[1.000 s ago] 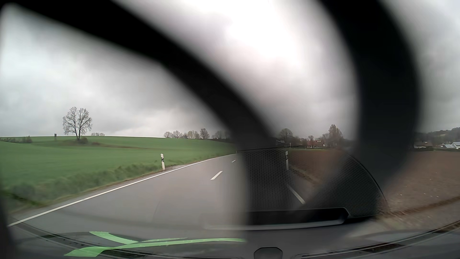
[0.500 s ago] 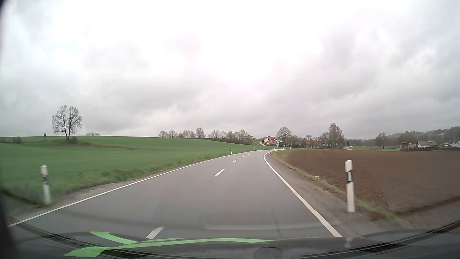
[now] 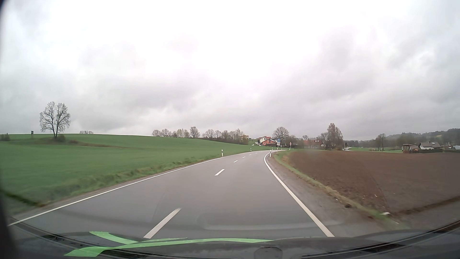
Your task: Follow the waypoints while adhering to traffic rules and regulations
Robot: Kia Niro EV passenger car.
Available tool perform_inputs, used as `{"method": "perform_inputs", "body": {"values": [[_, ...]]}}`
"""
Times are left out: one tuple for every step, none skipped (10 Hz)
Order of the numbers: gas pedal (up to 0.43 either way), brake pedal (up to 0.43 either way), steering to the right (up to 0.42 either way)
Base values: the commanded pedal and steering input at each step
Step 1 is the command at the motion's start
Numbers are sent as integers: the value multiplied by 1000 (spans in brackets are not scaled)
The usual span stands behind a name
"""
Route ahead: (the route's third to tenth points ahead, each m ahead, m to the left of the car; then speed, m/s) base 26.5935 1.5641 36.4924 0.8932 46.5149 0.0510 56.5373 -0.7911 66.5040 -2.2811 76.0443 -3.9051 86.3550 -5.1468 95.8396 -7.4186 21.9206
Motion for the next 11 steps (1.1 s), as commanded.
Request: {"method": "perform_inputs", "body": {"values": [[67, 0, 6], [67, 0, 6], [67, 0, 6], [67, 0, 6], [67, 0, 6], [28, 0, 6], [20, 0, 6], [20, 0, 6], [20, 0, 6], [8, 0, 6], [8, 0, 6]]}}
